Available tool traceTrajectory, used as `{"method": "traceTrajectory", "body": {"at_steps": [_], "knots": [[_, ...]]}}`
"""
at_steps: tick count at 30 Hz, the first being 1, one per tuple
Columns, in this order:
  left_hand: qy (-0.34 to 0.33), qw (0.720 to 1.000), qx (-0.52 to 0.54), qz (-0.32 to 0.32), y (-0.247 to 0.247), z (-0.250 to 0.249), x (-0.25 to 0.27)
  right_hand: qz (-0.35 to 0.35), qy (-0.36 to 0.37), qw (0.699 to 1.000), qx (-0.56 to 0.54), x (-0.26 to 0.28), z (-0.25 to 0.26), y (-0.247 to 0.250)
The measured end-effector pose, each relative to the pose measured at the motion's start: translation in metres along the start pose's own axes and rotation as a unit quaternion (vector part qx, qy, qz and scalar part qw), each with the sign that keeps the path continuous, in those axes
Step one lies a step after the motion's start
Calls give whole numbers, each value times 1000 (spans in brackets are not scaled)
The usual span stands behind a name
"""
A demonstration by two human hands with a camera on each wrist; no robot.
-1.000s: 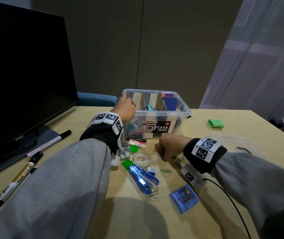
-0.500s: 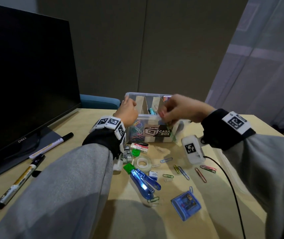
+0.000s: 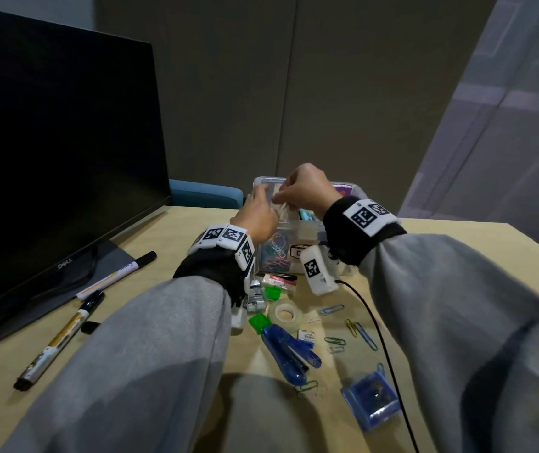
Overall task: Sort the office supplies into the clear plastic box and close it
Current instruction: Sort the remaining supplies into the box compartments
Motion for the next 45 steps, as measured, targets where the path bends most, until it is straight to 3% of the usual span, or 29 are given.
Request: {"method": "traceTrajectory", "body": {"at_steps": [9, 11, 13, 16, 19, 25, 30, 33, 37, 41, 45], "knots": [[-14, 1000, 4, -6, 0, -1, -2, -14, 96, 995, -17, 37, -6, 38], [-15, 1000, 3, -5, -1, -1, -2, 38, 112, 993, -15, 51, -9, 44], [-15, 1000, 2, -7, -1, -1, -2, 151, 103, 983, -20, 67, -19, 37], [-17, 1000, 1, -8, 0, -1, -2, 333, 62, 933, 123, 93, -49, 8], [-19, 1000, -2, -9, 0, -2, -2, 383, 62, 863, 325, 108, -76, -15], [-21, 1000, -8, -10, -2, -1, -3, 487, 59, 782, 384, 135, -84, -40], [-21, 1000, -10, -12, -2, -1, -3, 530, 53, 742, 407, 152, -77, -35], [-20, 1000, -9, -12, -2, -1, -3, 522, 51, 762, 380, 159, -67, -21], [-22, 1000, -18, -13, -2, -1, -3, 437, -11, 811, 389, 154, -81, 11], [-20, 999, -23, -15, -2, -2, -3, 400, -128, 799, 431, 169, -111, 44], [-21, 999, -37, -15, -1, -2, -5, 407, -203, 783, 424, 187, -131, 59]]}}
Point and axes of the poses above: each hand's wrist, its own x-axis away from the middle knuckle, its own y-axis out of the back of the hand, z = x × y, the point moved 7 cm from there along -x, towards the middle knuckle, and after that the axes turned 9 degrees about y, right-handed, at the moved point
